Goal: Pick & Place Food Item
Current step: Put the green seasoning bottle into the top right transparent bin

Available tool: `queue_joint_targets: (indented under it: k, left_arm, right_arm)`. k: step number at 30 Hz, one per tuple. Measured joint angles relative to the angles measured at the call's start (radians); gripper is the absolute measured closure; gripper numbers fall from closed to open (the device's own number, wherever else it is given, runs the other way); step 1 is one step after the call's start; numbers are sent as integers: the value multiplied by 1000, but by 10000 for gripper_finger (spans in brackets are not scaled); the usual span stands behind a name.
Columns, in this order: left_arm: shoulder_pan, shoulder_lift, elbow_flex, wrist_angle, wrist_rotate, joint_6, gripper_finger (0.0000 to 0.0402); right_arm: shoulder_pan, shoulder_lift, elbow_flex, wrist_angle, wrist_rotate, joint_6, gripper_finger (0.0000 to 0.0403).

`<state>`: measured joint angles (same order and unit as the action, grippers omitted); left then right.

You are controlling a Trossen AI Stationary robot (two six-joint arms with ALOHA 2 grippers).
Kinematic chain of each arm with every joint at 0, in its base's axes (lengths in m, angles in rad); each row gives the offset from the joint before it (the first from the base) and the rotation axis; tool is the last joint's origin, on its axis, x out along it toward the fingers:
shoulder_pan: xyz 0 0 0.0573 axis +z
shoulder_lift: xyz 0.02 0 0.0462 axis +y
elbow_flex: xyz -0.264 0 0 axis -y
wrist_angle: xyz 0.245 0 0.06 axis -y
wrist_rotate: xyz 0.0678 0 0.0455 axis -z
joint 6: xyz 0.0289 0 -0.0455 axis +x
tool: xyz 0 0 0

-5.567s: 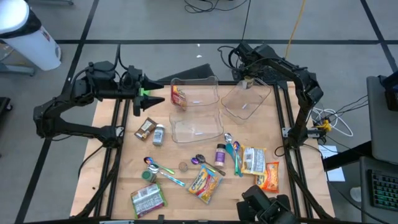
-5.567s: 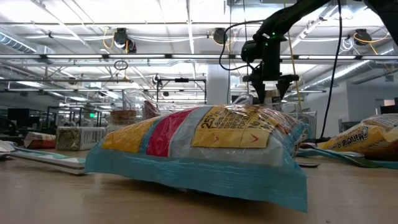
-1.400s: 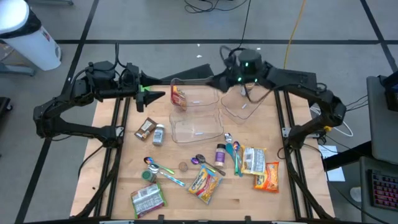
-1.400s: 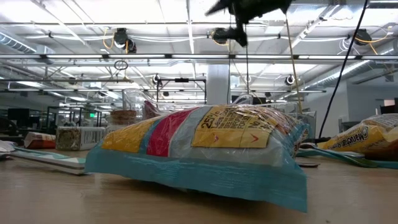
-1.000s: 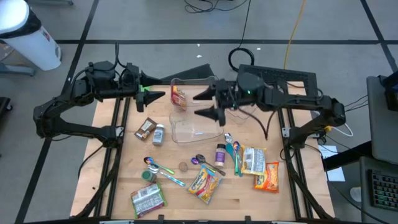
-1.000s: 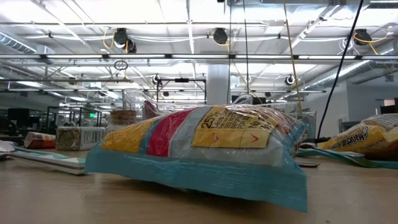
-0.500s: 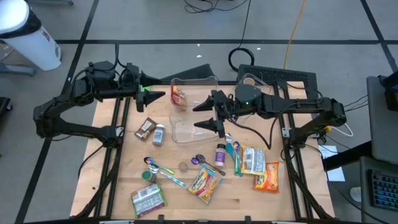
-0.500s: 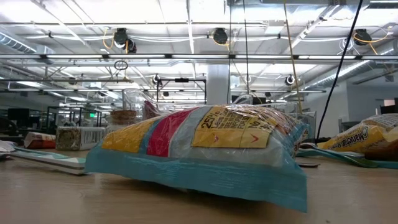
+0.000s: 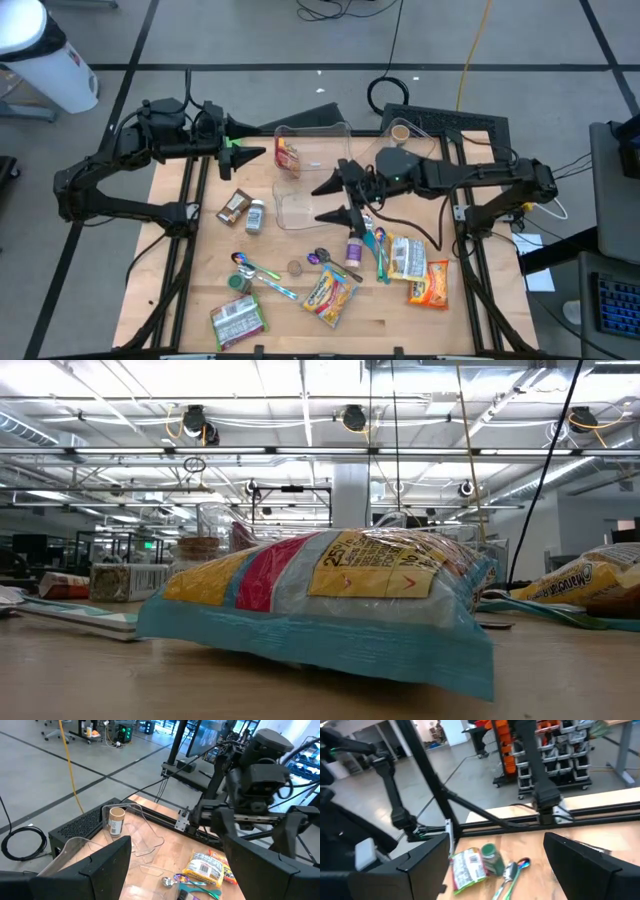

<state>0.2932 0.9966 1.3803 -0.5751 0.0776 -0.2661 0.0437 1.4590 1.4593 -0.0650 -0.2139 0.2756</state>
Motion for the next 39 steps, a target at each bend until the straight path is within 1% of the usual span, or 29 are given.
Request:
queue_joint_targets:
  k: [7,13,15,19,22,24,26,29,32,35,39]
  left_arm:
    - [0,0,0,0,0,0,78]
    - [0,0,0,6,-2,6,78]
    - [0,0,0,43,-8,20,78]
    - [0,6,0,102,-7,-10,78]
    - [0,27,1,185,-9,-28,78]
    - [0,33,0,258,-11,-51,78]
    - [0,42,3,314,-9,-41,78]
    - [5,45,2,310,-3,-26,78]
    - [14,47,0,313,1,-69,78]
    - [33,40,1,310,11,-115,78]
    - [53,-1,0,165,86,-95,78]
  right_arm:
    - [59,0,0,0,1,-8,90]
    - [64,0,0,9,2,-30,90]
    - [60,0,0,17,3,-30,90]
    - [55,0,0,51,4,-30,90]
    - [54,0,0,64,13,-34,90]
    - [54,0,0,79,38,-35,90]
    - [54,0,0,102,76,-37,90]
    - [53,0,0,135,187,-58,90]
    - [42,0,0,174,284,-85,90]
    - [14,0,0,204,295,-79,90]
    - [-15,0,0,225,295,-56,90]
